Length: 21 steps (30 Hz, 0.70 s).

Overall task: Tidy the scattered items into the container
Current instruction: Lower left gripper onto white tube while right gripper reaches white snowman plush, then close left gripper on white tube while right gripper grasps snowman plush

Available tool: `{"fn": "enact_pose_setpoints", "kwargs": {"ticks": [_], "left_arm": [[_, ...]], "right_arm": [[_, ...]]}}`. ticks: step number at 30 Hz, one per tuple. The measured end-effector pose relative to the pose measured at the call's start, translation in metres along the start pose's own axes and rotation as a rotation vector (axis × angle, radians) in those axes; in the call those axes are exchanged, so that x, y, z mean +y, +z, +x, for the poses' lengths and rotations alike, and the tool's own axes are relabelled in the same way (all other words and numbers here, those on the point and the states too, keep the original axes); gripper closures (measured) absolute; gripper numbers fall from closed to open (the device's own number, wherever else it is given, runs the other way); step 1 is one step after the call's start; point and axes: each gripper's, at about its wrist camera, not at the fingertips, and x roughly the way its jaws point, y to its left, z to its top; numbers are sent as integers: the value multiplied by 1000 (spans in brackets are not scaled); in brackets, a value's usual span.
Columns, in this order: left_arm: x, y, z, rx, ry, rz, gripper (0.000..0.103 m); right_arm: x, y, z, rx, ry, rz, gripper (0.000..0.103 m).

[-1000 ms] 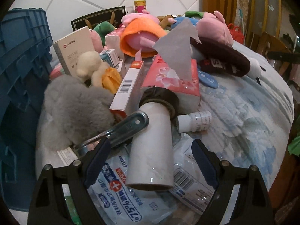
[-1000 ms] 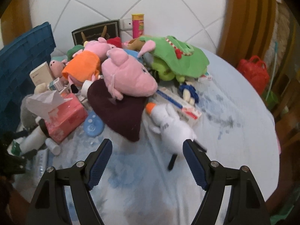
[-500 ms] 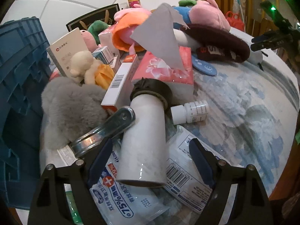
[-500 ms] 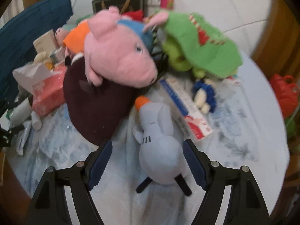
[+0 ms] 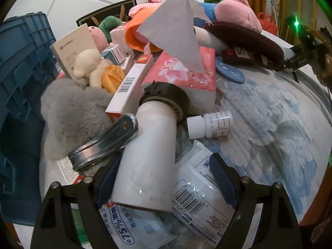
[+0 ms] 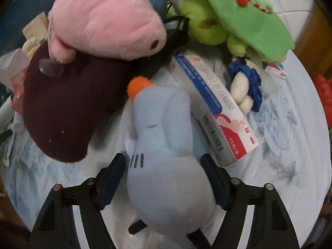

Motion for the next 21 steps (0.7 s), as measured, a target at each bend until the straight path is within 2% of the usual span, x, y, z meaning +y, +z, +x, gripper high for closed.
{"fn": "enact_pose_setpoints", "kwargs": {"ticks": [1,2,5,9,12,21], "left_arm": [[1,0,0,-1,-1,-4,22],[1,1,0,-2,-2,-9,35],[3,2,0,-5,-6,-22,58],[3,1,0,0,4,-17,58],[-3,-1,-4,-11,60,6,59],[-23,-7,-34,-71,102,46,59]], "right_arm": [[0,0,-1,-4,-4,4,44],[0,0,-2,-4,-5,9,49],[1,-2,-5,-4,-18,18,52],[5,-8,-10,-10,-40,53,53],[7,-13,-16,-22,-43,76,53],[23,-27,-68,-145,-35,131,54]]}}
